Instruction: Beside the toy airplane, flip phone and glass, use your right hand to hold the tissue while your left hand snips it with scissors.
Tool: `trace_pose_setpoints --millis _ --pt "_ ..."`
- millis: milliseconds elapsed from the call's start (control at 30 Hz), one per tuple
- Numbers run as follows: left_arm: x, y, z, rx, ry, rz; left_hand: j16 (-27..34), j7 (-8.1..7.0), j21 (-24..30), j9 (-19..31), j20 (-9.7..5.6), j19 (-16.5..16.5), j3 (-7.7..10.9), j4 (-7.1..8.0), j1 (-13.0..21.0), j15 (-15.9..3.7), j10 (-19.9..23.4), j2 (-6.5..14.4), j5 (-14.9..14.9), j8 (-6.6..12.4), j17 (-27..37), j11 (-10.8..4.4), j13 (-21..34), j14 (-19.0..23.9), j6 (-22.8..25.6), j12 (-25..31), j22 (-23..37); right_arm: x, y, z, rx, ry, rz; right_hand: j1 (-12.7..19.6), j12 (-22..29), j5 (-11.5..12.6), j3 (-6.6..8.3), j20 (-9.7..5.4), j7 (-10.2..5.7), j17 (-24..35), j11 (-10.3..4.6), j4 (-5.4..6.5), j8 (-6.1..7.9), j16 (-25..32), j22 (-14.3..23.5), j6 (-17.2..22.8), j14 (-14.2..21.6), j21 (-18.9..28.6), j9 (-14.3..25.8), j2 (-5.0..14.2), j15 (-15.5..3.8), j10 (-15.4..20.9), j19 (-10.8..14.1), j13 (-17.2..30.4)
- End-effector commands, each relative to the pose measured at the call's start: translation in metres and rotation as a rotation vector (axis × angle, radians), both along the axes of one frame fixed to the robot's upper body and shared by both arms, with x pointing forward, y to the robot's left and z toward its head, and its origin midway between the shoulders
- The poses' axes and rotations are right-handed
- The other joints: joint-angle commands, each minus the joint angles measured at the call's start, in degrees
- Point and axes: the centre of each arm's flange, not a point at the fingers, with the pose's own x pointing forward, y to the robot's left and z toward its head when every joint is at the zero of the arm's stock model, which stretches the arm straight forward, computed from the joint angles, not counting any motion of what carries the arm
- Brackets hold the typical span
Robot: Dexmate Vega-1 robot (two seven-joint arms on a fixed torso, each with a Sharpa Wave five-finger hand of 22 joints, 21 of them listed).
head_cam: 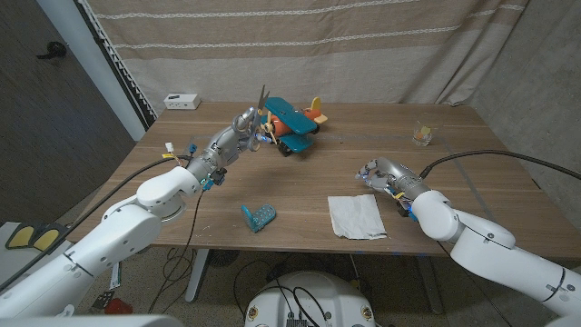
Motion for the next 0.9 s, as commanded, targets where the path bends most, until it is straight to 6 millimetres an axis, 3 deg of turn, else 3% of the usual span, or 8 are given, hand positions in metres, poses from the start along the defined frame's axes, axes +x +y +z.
trace_pose_setpoints --millis 33,133,200,367,700,900 --pt "0.0 0.001 -0.001 -0.001 -0.003 0.0 0.16 0.13 -0.24 0.26 0.07 0.31 -0.16 0.31 0.62 -7.29 3.23 -0.18 0.23 -0.05 0.26 -3.24 6.12 0.42 0.28 0.62 0.2 -0.002 0.003 -0.001 -0.106 0.051 0.079 -2.14 -2.97 2.05 -1.15 -7.23 -0.94 -2.11 0.07 0.25 -0.96 -3.03 -2.29 -2.13 -0.97 0.07 0.41 -1.02 -5.63 1.06 -1.1 -4.15" --pt "0.0 0.002 -0.001 -0.002 0.0 -0.001 0.15 0.16 -0.26 0.17 0.06 0.33 -0.17 0.32 0.63 -7.28 3.31 -0.19 0.24 -0.13 0.27 -3.24 6.28 0.4 0.26 0.75 0.2 -0.002 0.004 -0.001 -0.126 0.064 0.086 -3.3 -5.04 3.55 -2.01 -7.34 -1.24 -3.27 0.28 0.47 -1.35 -4.54 -3.8 -3.29 -1.97 -0.08 0.28 -1.67 -5.62 1.18 -1.23 -6.43" --pt "0.0 0.003 -0.002 -0.002 0.001 -0.002 0.14 0.17 -0.31 0.04 0.05 0.27 -0.18 0.34 0.65 -7.28 3.18 -0.2 0.24 -0.19 0.28 -3.24 6.17 0.39 0.35 0.64 0.2 -0.003 0.005 -0.002 -0.143 0.071 0.09 -5.62 -7.43 5.27 -3.43 -7.56 -1.21 -4.72 0.35 1.4 -1.83 -6.09 -5.46 -5.1 -3.3 -0.5 0.06 -2.26 -5.55 0.73 -1.35 -8.66" --pt "-0.001 0.004 -0.002 0.001 0.001 -0.002 0.14 -0.03 -0.34 0.19 0.07 0.29 -0.18 0.36 0.68 -7.29 3.25 -0.18 0.26 -0.14 0.3 -3.24 6.17 0.41 0.3 0.67 0.21 -0.004 0.008 -0.004 -0.172 0.092 0.11 -8.53 -10.14 7.11 -5.78 -7.98 -1.36 -5.56 0.52 2.37 -2.12 -7.02 -7.04 -7.49 -5.11 -0.9 -0.06 -3.67 -5.39 -0.28 -1.32 -10.84" --pt "-0.001 0.006 -0.001 0.007 0.008 -0.012 0.11 -0.08 -0.41 0.06 0.07 0.4 -0.2 0.46 0.68 -7.28 3.34 -0.2 0.27 -0.28 0.34 -3.23 6.08 0.42 0.28 0.66 0.22 -0.008 0.013 -0.008 -0.226 0.097 0.121 -9.59 -12.33 8.8 -7.02 -7.53 -1.14 -5.97 0.67 2.63 -2.37 -7.52 -7.99 -10.1 -6.66 -1.28 -0.17 -3.73 -5.45 -0.96 -1.86 -12.52" --pt "-0.001 0.007 -0.002 0.007 0.012 -0.017 0.11 -0.15 -0.49 0.06 0.05 0.38 -0.22 0.51 0.68 -7.28 3.3 -0.23 0.28 -0.34 0.36 -3.24 6.1 0.47 0.22 0.68 0.23 -0.008 0.016 -0.009 -0.3 0.134 0.12 -11.4 -15.02 10.63 -8.39 -6.2 -1.23 -7.43 1.16 3.34 -2.72 -9.46 -8.69 -14.08 -9.7 -1.85 -0.28 -3.8 -5.27 -2.74 -2.85 -14.16"
